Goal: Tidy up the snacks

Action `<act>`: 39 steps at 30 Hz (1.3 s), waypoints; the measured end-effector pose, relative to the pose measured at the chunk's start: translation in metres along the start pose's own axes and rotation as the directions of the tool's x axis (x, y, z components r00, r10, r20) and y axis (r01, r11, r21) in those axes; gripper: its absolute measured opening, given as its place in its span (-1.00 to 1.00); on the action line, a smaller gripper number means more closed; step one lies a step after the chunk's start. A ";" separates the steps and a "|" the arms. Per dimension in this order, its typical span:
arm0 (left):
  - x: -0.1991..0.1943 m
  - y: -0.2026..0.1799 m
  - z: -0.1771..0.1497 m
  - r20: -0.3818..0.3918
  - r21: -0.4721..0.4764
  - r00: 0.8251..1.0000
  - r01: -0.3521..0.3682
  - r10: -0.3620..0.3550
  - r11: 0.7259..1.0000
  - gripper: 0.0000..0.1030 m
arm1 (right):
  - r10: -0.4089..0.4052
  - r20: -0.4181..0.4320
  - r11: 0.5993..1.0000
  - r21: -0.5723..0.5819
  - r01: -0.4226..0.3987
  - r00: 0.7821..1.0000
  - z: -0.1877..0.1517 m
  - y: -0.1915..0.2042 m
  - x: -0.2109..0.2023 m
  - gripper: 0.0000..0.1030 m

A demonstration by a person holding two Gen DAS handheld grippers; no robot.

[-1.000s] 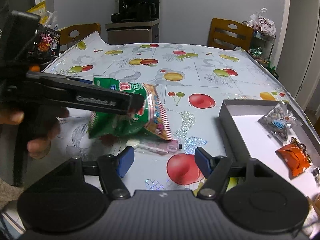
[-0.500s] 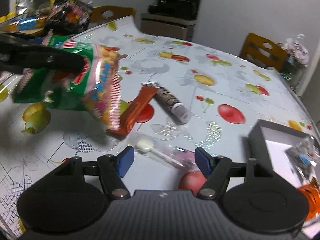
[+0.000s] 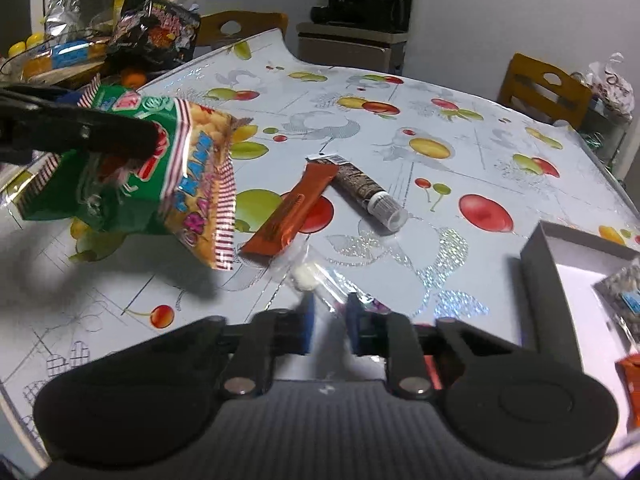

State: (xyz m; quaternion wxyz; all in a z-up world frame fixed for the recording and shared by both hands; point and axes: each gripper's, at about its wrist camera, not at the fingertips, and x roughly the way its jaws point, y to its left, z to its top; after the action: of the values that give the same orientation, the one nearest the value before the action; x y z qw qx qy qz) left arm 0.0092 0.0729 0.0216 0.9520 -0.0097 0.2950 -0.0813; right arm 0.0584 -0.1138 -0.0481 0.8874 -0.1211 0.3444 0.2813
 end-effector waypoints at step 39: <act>-0.002 -0.021 -0.003 -0.016 0.035 0.997 0.082 -0.081 0.996 0.63 | -0.035 -0.079 0.971 0.232 0.053 0.996 -0.021 -0.013 -0.045 -0.81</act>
State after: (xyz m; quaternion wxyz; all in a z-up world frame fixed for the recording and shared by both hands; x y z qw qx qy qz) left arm 0.0028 0.0528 0.0212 0.9457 -0.0041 0.3000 -0.1255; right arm 0.0277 -0.1512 -0.0328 0.8882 -0.0336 0.4051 0.2142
